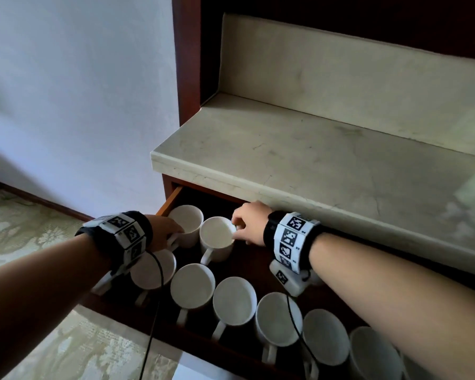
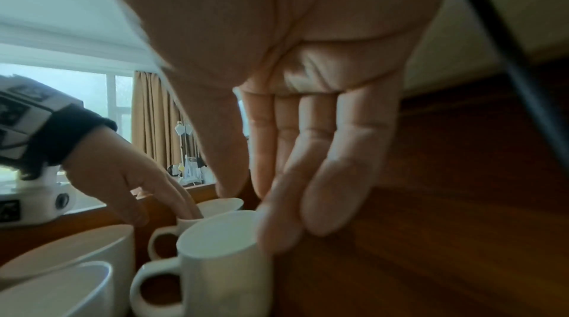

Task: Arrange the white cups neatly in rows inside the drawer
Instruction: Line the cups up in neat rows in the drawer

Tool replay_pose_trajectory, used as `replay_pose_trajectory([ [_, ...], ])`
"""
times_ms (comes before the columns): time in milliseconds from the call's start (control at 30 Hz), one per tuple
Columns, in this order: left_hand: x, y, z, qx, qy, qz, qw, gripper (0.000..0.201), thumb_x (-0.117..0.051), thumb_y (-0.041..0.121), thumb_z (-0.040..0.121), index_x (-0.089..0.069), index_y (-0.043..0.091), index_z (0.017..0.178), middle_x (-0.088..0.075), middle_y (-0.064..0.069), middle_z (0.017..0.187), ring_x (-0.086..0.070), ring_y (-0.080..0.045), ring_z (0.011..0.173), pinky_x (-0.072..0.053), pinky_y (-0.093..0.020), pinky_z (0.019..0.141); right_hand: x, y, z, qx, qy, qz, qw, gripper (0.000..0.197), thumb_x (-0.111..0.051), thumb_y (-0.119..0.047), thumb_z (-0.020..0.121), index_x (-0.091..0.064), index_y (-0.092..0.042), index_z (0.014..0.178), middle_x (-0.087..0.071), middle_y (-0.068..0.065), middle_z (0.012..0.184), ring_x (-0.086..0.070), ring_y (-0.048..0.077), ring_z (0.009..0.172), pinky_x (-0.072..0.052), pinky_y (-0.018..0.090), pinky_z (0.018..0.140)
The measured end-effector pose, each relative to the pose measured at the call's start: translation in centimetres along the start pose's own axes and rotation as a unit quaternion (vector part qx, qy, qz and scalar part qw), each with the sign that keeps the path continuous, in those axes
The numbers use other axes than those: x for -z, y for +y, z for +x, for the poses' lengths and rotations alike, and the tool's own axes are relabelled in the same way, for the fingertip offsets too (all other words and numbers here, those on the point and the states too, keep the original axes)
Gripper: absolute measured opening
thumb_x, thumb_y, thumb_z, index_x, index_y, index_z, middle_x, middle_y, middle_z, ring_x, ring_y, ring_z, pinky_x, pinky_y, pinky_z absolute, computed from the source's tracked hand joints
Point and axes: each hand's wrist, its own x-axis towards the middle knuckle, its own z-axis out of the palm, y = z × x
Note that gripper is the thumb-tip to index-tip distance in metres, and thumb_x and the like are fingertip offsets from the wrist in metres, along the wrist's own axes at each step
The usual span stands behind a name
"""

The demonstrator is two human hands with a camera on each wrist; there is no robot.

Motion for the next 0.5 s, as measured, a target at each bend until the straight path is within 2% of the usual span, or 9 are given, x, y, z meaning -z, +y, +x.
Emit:
replay_pose_trajectory([
  [100,-0.3,-0.2,0.3,0.007,0.004,-0.018,1.0,0.042,-0.049,0.021,0.093,-0.048,0.014,0.135,-0.049,-0.002,0.141,-0.045,-0.019,0.131,-0.032,-0.025,0.106,0.9,4.2,-3.4,-0.056,-0.041,-0.014,0.998,0.019,-0.065,-0.029,0.086,-0.072,-0.011,0.089,-0.075,0.006,0.08,-0.066,0.015,0.062,-0.053,0.024,0.063],
  [167,-0.5,-0.4,0.4,0.018,0.013,-0.043,0.999,0.046,-0.05,0.018,0.093,-0.045,0.016,0.139,-0.045,0.0,0.144,-0.042,-0.017,0.133,-0.03,-0.02,0.104,0.2,6.9,-5.5,-0.112,-0.087,-0.111,0.984,0.027,-0.065,-0.034,0.084,-0.067,-0.009,0.072,-0.07,0.004,0.074,-0.06,0.017,0.062,-0.049,0.024,0.061],
  [200,-0.6,-0.4,0.3,0.023,0.019,-0.056,0.998,0.047,-0.052,0.017,0.093,-0.044,0.018,0.14,-0.044,-0.001,0.145,-0.042,-0.017,0.134,-0.031,-0.02,0.104,-0.3,7.7,-6.4,-0.145,-0.108,-0.156,0.971,0.032,-0.064,-0.037,0.084,-0.059,-0.01,0.067,-0.063,0.004,0.072,-0.057,0.019,0.064,-0.05,0.026,0.065],
  [233,-0.5,-0.5,0.2,0.027,0.019,-0.059,0.998,0.048,-0.052,0.017,0.093,-0.043,0.018,0.14,-0.044,-0.001,0.145,-0.042,-0.017,0.134,-0.031,-0.02,0.104,-0.9,8.4,-6.9,-0.174,-0.125,-0.189,0.958,0.034,-0.061,-0.041,0.084,-0.052,-0.011,0.07,-0.057,0.004,0.074,-0.055,0.021,0.07,-0.051,0.028,0.07],
  [333,-0.1,-0.2,0.1,0.028,0.003,-0.058,0.998,0.05,-0.051,0.019,0.093,-0.038,0.016,0.142,-0.046,-0.002,0.144,-0.041,-0.014,0.134,-0.026,-0.015,0.103,-2.7,9.3,-7.2,-0.229,-0.188,-0.207,0.932,0.048,-0.052,-0.05,0.089,-0.051,-0.006,0.108,-0.059,0.01,0.107,-0.059,0.027,0.096,-0.044,0.032,0.076],
  [367,0.0,-0.1,0.1,0.03,-0.004,-0.058,0.998,0.052,-0.051,0.02,0.094,-0.035,0.016,0.143,-0.045,-0.002,0.144,-0.04,-0.013,0.135,-0.025,-0.016,0.105,-3.4,9.5,-6.8,-0.234,-0.19,-0.187,0.935,0.047,-0.051,-0.049,0.09,-0.052,-0.004,0.103,-0.058,0.01,0.11,-0.06,0.027,0.092,-0.043,0.032,0.074],
  [433,0.2,0.2,0.0,0.035,-0.008,-0.049,0.998,0.052,-0.052,0.019,0.093,-0.037,0.018,0.143,-0.045,-0.002,0.144,-0.042,-0.014,0.134,-0.028,-0.02,0.107,-4.8,9.9,-6.2,-0.226,-0.168,-0.148,0.948,0.029,-0.051,-0.038,0.092,-0.048,-0.01,0.086,-0.053,0.001,0.102,-0.05,0.023,0.067,-0.042,0.031,0.064],
  [467,0.3,0.4,0.0,0.043,-0.003,-0.045,0.998,0.05,-0.054,0.017,0.092,-0.041,0.019,0.141,-0.047,-0.002,0.143,-0.044,-0.016,0.132,-0.032,-0.022,0.107,-5.3,10.1,-6.0,-0.229,-0.144,-0.122,0.955,0.019,-0.051,-0.03,0.093,-0.046,-0.015,0.083,-0.049,-0.001,0.104,-0.044,0.02,0.066,-0.04,0.03,0.063],
  [500,0.3,0.4,-0.1,0.05,0.001,-0.042,0.998,0.048,-0.054,0.015,0.092,-0.045,0.02,0.139,-0.048,-0.002,0.142,-0.046,-0.017,0.13,-0.035,-0.024,0.105,-5.6,10.3,-5.8,-0.227,-0.119,-0.101,0.961,0.025,-0.051,-0.024,0.093,-0.041,-0.014,0.072,-0.047,-0.001,0.103,-0.043,0.018,0.072,-0.039,0.03,0.066],
])
